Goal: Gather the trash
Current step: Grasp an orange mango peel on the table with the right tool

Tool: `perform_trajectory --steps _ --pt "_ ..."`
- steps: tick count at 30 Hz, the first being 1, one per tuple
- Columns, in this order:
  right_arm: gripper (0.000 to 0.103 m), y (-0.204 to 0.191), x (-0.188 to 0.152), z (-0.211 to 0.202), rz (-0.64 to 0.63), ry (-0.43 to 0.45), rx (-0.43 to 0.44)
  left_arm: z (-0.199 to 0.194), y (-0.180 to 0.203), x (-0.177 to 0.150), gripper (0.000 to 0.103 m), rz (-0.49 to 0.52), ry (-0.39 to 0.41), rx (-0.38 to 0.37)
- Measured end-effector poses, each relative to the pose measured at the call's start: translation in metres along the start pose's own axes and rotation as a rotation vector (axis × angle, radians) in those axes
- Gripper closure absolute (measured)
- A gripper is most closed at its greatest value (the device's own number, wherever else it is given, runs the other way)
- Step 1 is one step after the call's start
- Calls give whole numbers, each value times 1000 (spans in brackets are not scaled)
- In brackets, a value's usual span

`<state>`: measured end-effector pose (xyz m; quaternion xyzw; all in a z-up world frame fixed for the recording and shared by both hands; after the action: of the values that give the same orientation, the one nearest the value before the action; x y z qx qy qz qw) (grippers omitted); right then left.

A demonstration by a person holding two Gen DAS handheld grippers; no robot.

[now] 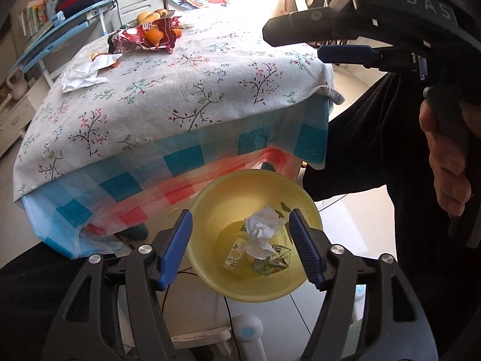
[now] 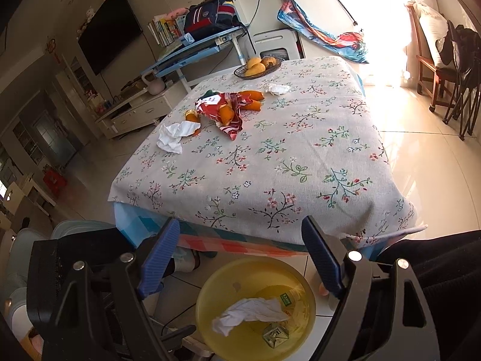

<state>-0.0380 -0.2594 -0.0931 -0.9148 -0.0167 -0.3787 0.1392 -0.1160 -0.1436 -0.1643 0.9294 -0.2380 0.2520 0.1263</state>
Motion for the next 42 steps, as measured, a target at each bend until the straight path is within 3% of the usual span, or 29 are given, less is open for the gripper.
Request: perform_trajectory --steps 3,7,19,22,25,29,32,42 --pt "22 0 0 1 0 -3 -1 -7 -10 7 27 -41 41 15" --pt "22 -1 -1 3 -2 -11 2 -16 -32 19 24 -131 107 54" --pt "22 -8 -1 16 -24 -42 18 -42 -124 38 15 -547 268 137" --pt "22 -17 5 16 -83 -21 4 -49 -137 45 14 -575 313 173" --pt "23 -31 15 15 -143 15 43 -60 -151 58 13 -588 359 199" --pt "48 -42 35 25 -218 21 72 -63 -172 78 13 -622 370 217" --pt "56 -42 55 41 -239 11 84 -58 -188 97 13 -648 362 236" --pt "60 -47 122 108 -334 -14 72 -6 -220 164 13 -662 293 261"
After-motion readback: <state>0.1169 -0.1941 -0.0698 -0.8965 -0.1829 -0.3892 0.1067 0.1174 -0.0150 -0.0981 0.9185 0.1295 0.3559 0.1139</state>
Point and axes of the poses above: each gripper's, at about its wrist camera, not at the fingertips, and z roughly the way its jaws point, y to its right, x to its top, the point moved 7 cm from there along z, roughly the way its jaws point, and after that the axes turned 8 degrees about -z, right-handed, at the moved point
